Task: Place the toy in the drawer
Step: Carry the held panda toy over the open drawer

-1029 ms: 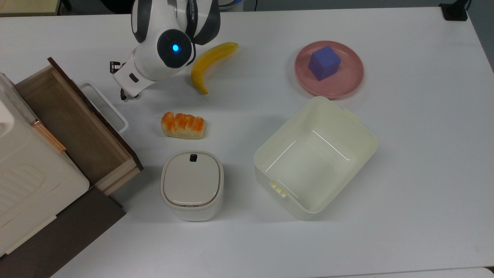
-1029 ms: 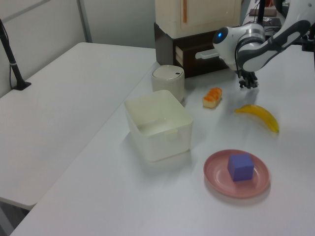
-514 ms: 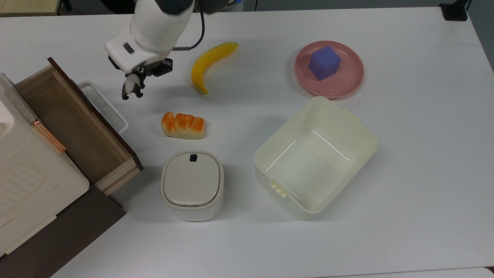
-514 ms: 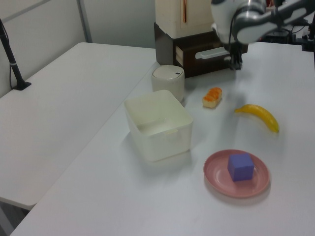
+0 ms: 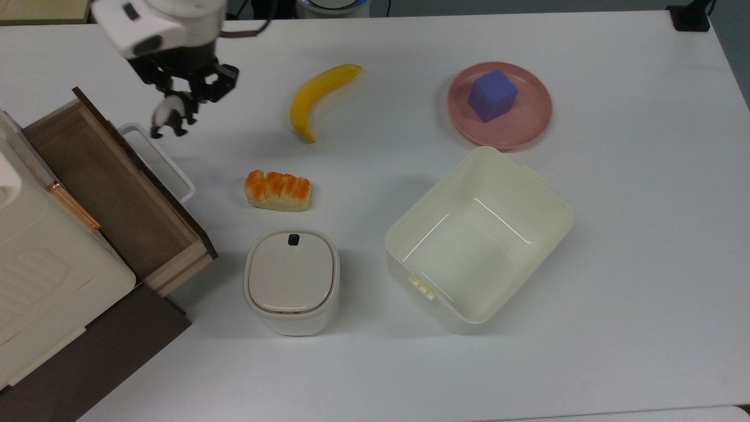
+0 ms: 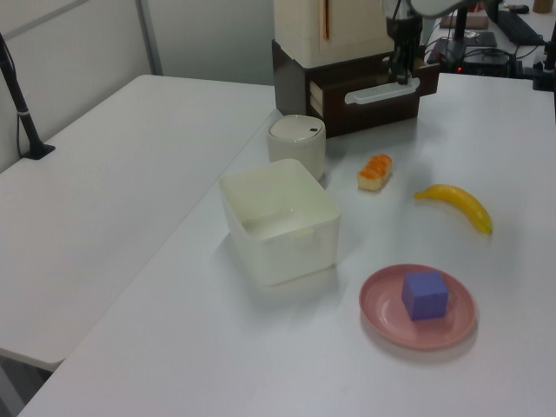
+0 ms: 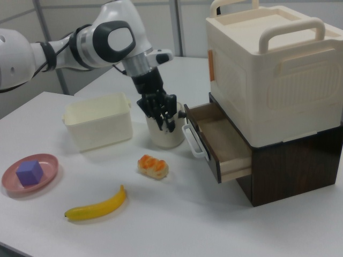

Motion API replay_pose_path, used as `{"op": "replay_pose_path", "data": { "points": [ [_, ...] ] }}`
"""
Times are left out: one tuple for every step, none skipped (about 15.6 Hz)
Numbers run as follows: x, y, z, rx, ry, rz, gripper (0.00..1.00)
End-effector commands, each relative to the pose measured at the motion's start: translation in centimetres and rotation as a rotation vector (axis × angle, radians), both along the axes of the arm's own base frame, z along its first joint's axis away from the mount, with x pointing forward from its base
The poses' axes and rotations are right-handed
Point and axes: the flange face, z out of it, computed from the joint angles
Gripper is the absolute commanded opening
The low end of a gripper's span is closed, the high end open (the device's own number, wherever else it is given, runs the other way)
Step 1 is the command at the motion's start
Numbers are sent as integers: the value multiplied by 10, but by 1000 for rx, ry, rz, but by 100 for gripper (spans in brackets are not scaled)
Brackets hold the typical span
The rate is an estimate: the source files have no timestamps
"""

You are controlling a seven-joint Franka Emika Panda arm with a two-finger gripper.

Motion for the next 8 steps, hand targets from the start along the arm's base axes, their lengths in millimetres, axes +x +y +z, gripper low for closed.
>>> {"op": "replay_pose_path", "data": {
  "points": [
    [-4,-29,7,48,-13,-69,0],
    [-6,-37,8,66,-23,-89,0],
    [-5,-44,15,80,-44,-103,0],
    [-4,-52,22,85,-62,-118,0],
    [-4,-62,19,85,-61,-133,0],
    [-4,-71,25,84,-77,-150,0],
    [-1,-80,27,91,-105,-167,0],
    [2,-87,28,107,-132,-185,0]
  ]
}}
